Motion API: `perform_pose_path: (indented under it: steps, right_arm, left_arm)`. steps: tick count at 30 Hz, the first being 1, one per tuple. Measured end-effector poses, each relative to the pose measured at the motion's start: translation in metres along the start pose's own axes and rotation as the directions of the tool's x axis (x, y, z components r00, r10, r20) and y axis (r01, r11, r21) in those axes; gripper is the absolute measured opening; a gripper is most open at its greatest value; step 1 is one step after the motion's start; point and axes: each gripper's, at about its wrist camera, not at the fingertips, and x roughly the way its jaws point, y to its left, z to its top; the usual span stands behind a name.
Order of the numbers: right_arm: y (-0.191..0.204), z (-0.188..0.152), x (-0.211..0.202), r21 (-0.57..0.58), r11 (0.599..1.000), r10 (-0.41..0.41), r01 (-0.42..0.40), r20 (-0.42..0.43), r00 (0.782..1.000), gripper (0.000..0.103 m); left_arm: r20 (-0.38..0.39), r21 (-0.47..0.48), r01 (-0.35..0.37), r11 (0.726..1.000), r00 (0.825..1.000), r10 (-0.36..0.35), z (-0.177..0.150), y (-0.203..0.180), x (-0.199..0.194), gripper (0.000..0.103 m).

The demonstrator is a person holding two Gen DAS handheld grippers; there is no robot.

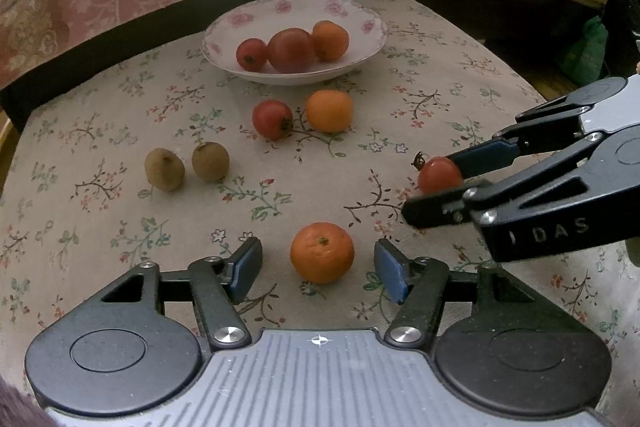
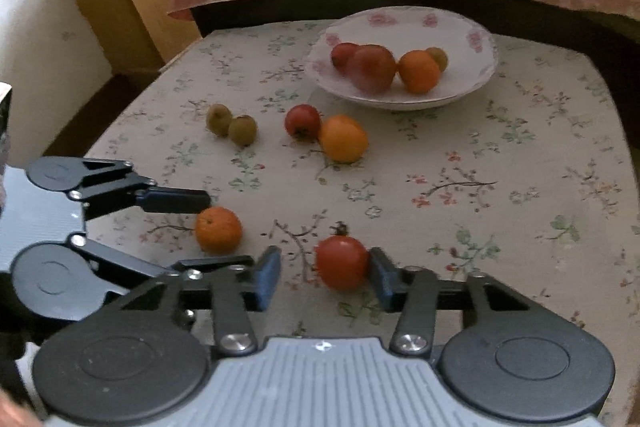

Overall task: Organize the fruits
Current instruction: 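Grasp a tangerine with the left tool while the right tool grasps a red tomato, then carry the tangerine and red tomato in both tools over the plate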

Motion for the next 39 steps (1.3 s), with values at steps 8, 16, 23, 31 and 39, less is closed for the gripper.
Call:
perform_pose_path:
  steps: [8,16,23,31,39]
  right_arm:
    - [-0.001,-0.002,-0.005,-0.03,0.998,-0.058,0.058,0.003,0.998,0.029]
    - [-0.004,0.002,-0.016,-0.011,0.996,-0.083,0.083,0.039,0.996,0.029]
    - [-0.003,0.013,-0.024,0.002,0.996,-0.086,0.086,0.084,0.993,0.029]
    - [-0.007,0.029,-0.029,0.023,0.996,-0.09,0.087,0.13,0.987,0.029]
    - [-0.009,0.042,-0.028,0.035,0.996,-0.081,0.076,0.157,0.984,0.029]
  left_arm:
    - [0.001,-0.004,0.005,1.0,1.0,-0.005,0.004,0.0,-0.002,0.04]
    - [0.036,0.005,-0.026,1.0,0.999,0.026,0.015,-0.001,-0.01,0.04]
    - [0.088,0.017,-0.035,0.999,0.996,0.033,0.034,-0.005,-0.015,0.04]
    - [0.131,0.005,-0.046,0.999,0.99,0.045,0.051,-0.003,-0.014,0.04]
    - [0.161,-0.005,-0.053,0.999,0.986,0.053,0.064,0.001,-0.014,0.04]
